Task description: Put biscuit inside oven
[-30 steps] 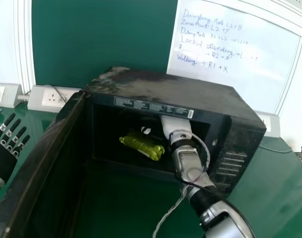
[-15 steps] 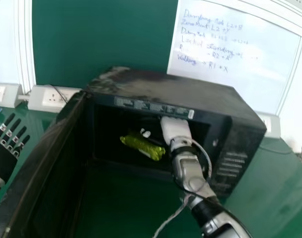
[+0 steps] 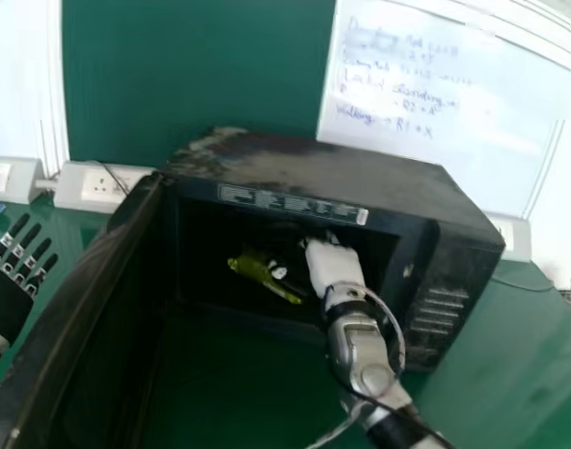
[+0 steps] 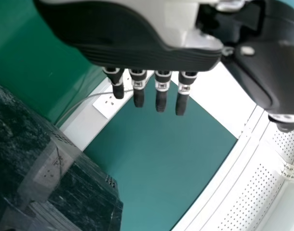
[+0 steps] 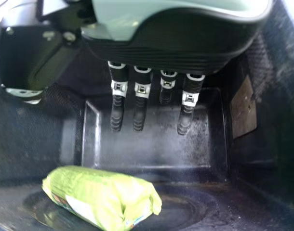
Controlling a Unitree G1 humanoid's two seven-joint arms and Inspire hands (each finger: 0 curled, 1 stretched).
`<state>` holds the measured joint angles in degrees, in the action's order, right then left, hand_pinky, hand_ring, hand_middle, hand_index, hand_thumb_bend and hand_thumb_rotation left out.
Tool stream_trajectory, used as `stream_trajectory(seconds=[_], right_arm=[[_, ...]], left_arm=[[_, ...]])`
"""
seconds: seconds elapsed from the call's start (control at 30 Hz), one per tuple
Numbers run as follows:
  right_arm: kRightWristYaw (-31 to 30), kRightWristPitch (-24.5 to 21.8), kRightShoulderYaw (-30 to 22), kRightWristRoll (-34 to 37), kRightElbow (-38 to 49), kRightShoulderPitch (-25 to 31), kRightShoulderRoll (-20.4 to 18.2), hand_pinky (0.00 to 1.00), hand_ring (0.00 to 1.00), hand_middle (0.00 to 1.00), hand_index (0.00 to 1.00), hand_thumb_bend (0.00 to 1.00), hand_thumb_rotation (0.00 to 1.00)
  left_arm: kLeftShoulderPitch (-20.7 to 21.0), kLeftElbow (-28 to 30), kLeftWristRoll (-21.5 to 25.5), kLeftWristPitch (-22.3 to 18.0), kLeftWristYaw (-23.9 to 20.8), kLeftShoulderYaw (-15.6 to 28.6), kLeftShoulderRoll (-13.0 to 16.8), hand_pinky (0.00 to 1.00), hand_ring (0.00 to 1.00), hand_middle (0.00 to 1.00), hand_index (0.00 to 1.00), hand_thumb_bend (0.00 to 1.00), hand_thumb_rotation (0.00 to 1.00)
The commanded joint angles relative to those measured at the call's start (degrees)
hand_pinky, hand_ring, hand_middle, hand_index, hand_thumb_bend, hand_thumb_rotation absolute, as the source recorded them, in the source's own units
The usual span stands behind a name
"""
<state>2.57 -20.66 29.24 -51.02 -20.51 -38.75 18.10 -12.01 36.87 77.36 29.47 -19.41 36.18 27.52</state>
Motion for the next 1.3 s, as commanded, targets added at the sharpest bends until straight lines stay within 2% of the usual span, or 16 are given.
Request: stream_trajectory(seconds=[0.0,0.17,0.4,0.57,0.73,0.87,1.07,1.27], right_arm=[[0.1,0.3,-1.3,-0.1,3.5,2.2,0.7,0.70,0.77,0.76,0.68,0.82,0.30],[-1.5,-0.9,-1.4,-2.4,10.3,5.8,2.1,0.69,0.77,0.76,0.72,0.83,0.29],[-4.1,-0.1,-3.1,-4.4,19.5,10.8,4.6,0.67,0.75,0.75,0.75,0.83,0.32],[-5.9,0.1,-5.2,-4.0,24.5,13.7,5.4,0.70,0.76,0.76,0.77,0.80,0.37],[-8.1,-0.4,-7.9,-4.1,30.1,16.8,5.4,0.73,0.78,0.78,0.77,0.78,0.41],[-7.8,-0.5,-10.0,-3.7,33.4,19.8,4.4,0.69,0.76,0.77,0.76,0.81,0.37],[-8.0,-0.5,-12.8,-2.7,37.5,24.5,3.4,0.65,0.75,0.76,0.75,0.82,0.36],[-5.9,2.2,-16.5,0.8,41.5,29.7,2.3,0.64,0.74,0.76,0.75,0.79,0.38]], left_arm=[[0.6,0.0,-0.2,-0.3,-0.1,-0.4,0.7,1.00,1.00,1.00,0.95,0.43,0.15],[0.8,0.1,-0.8,-0.3,-0.4,-0.6,0.7,1.00,1.00,1.00,0.96,0.42,0.15],[1.4,-0.7,-0.7,-0.2,-0.1,-0.6,0.9,1.00,1.00,1.00,0.96,0.43,0.15],[1.8,-1.1,-0.7,-0.1,0.4,-0.6,1.1,1.00,1.00,1.00,0.96,0.41,0.15],[2.2,-1.3,-0.6,-0.1,-0.1,-0.7,1.1,1.00,1.00,1.00,0.96,0.43,0.15],[2.5,-1.1,-0.7,0.1,-0.7,-0.9,1.2,1.00,1.00,0.98,0.95,0.42,0.16],[2.6,-1.7,-0.9,-0.2,0.4,-1.0,1.0,1.00,1.00,0.99,0.95,0.43,0.16],[2.8,-1.5,-1.1,-0.1,-0.2,-1.0,1.0,1.00,1.00,0.98,0.95,0.41,0.17]])
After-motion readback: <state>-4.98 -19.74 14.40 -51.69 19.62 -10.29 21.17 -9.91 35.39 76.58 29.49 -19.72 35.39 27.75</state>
